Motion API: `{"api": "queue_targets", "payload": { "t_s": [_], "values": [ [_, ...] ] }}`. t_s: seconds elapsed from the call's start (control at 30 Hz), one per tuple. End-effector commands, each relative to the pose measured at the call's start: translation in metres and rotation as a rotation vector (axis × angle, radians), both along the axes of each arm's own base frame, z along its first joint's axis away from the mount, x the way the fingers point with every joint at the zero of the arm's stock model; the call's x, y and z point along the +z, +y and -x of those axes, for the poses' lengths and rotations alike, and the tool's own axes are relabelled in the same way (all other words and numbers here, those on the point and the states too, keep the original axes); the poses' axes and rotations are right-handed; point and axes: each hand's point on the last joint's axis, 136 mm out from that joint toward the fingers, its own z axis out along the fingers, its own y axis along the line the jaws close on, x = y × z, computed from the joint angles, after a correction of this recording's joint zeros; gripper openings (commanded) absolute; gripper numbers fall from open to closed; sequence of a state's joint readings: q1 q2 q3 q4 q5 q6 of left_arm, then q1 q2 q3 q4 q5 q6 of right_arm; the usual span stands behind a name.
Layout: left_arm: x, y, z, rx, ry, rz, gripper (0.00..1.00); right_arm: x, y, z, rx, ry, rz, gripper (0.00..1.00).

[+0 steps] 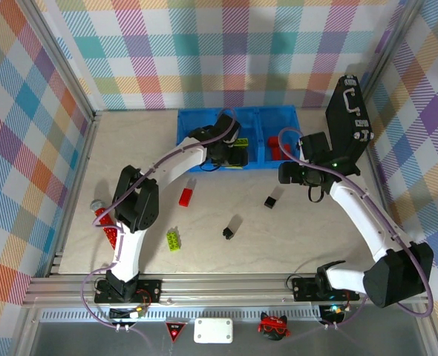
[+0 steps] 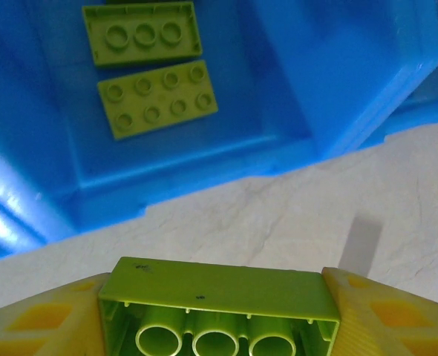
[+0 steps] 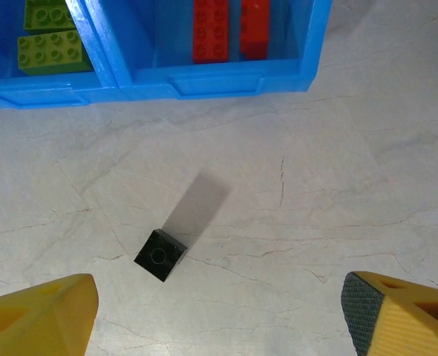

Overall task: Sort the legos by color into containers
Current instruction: Place the lego in the container.

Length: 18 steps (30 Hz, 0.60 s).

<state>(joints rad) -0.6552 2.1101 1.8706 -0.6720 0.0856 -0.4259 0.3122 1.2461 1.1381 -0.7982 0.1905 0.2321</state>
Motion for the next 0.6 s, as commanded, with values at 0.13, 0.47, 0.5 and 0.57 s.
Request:
{"api": "queue_targets", "payload": {
  "t_s": [0.13, 0.47, 0.5, 0.57],
  "values": [
    [0.019, -0.028, -0.047, 0.080, -0.155, 0.111, 0.59, 0.001, -0.008, 0.012, -0.033, 0.013, -0.003, 0.86],
    [0.026, -0.018, -0.104, 0.233, -0.388, 0.050, 0.59, 0.003, -0.012, 0.022, -0.038, 0.010, -0.007, 0.87],
    [0.022, -0.018, -0.108, 0.240, -0.403, 0.042, 0.60, 0.004, -0.012, 0.023, -0.037, 0.009, -0.011, 0.87],
    [0.026, -0.023, -0.121, 0.256, -0.458, 0.061, 0.62, 0.005, -0.011, 0.024, -0.036, 0.008, -0.016, 0.87]
  ]
}}
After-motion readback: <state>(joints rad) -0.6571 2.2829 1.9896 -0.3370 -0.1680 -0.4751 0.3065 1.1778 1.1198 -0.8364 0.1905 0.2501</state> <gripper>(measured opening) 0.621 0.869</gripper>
